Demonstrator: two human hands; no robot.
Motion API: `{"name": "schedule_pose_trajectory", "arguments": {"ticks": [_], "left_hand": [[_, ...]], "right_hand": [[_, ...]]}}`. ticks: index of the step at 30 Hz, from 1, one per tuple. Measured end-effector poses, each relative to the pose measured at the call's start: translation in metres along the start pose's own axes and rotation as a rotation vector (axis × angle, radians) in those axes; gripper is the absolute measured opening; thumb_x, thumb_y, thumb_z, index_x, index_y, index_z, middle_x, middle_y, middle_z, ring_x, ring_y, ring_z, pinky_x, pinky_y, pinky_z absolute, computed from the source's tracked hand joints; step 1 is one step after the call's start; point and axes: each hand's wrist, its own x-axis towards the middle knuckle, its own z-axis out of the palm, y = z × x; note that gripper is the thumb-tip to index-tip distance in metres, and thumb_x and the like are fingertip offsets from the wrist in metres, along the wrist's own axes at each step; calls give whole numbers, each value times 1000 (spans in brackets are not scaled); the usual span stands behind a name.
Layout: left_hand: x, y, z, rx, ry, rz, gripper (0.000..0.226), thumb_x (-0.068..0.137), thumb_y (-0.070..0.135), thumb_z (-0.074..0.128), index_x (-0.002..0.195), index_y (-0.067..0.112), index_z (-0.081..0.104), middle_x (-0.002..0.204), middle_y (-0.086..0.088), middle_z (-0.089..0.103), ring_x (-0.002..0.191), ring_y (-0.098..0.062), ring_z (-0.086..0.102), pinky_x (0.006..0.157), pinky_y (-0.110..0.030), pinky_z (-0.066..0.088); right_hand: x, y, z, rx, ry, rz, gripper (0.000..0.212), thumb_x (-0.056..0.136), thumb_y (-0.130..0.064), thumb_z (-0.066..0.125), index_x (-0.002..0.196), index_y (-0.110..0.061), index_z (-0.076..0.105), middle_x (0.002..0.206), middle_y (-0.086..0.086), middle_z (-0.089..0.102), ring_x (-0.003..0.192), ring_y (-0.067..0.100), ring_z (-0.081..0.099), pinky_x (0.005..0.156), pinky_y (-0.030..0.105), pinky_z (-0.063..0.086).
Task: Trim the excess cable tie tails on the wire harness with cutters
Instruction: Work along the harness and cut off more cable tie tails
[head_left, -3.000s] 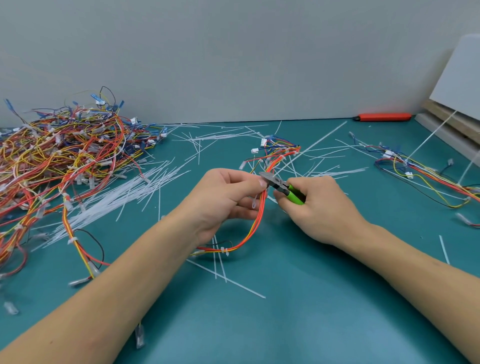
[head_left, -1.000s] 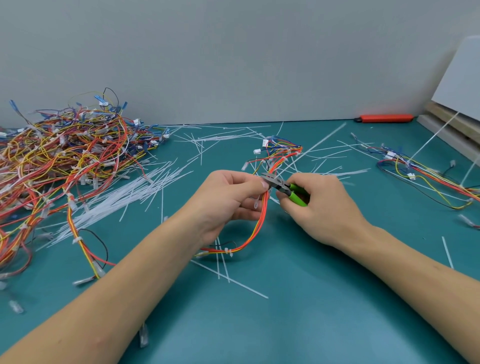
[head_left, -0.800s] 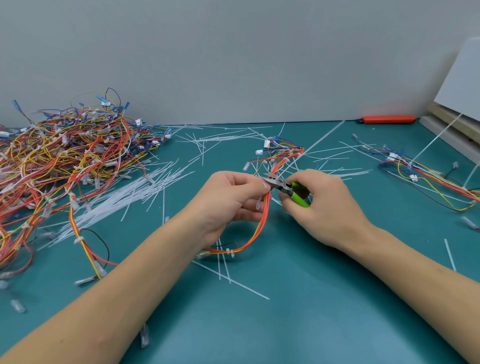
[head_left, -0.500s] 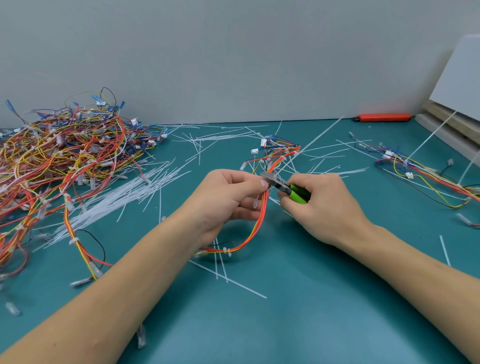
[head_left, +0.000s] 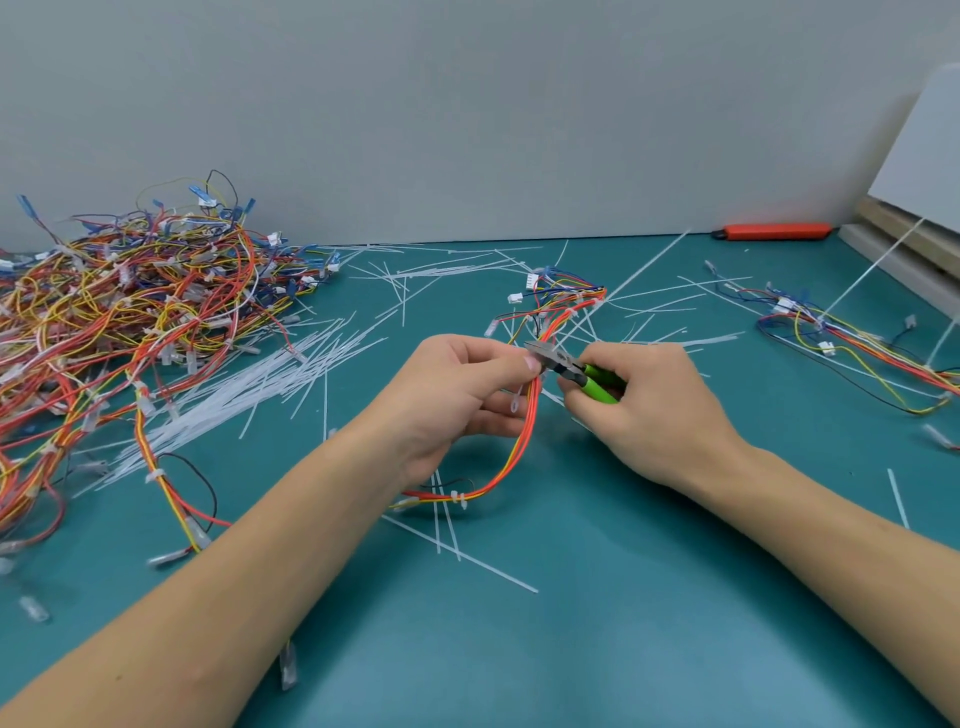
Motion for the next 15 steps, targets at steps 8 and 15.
{"name": "schedule_pose_trajectory", "arguments": {"ticks": [8, 15], "left_hand": [[0, -1, 1, -3, 16, -22, 9, 93, 11, 70, 87, 8, 75, 72, -3, 64, 55, -13, 59, 56, -24, 55], [2, -3, -1, -20, 0, -21, 8, 93, 11, 71, 89, 7, 76, 71, -3, 63, 55, -12, 58, 56, -24, 55]], "right_hand": [[2, 0, 0, -6, -18, -53, 11, 88, -27, 75, 97, -22, 72, 82, -8, 64, 81, 17, 58, 78, 40, 50], [1, -2, -1, 4, -14, -65, 10, 88, -27, 75, 97, -22, 72, 82, -8, 64, 79, 15, 58, 77, 39, 50]]}}
